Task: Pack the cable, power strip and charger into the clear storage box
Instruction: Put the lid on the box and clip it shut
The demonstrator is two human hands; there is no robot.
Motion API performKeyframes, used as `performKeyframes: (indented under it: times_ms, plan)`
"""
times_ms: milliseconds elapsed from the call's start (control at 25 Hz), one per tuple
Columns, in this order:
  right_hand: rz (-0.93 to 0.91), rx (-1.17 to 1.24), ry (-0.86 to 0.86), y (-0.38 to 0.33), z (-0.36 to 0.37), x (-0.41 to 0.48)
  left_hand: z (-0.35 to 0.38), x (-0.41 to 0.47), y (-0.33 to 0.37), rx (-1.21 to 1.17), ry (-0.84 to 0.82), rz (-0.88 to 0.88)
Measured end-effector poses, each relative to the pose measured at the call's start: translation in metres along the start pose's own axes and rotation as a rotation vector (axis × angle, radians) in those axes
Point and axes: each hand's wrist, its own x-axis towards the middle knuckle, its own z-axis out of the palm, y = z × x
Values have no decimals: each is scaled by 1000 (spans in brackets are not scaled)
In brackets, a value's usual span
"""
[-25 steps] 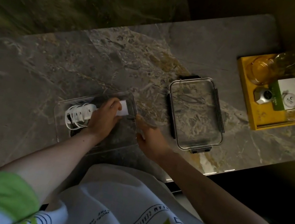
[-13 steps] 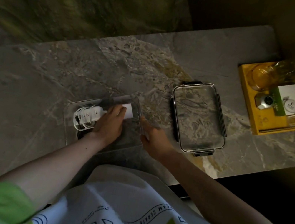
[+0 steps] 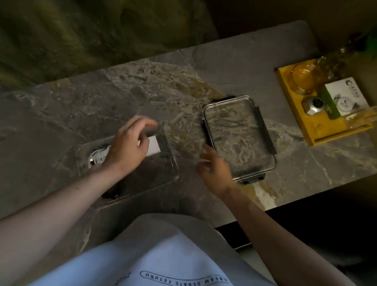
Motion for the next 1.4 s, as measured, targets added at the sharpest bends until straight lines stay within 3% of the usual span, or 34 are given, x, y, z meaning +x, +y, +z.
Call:
performKeyframes:
  times_ms: [80,320,560,840,1400]
  plan:
    - [125,124,126,23,-22,-11,3,20,24,-30,-20,85]
    - [411,446,418,89,-58,-27,77,70,73,-4,-361,80]
    - [579,804,425,111,-67,-34,161,110,93,162,-600,-18]
    - [592,917,399,116,-65,-21,196,155,66,321,-649,-114]
    - [598,954,407,107,-73,-5,189,167,44,288,-614,-226]
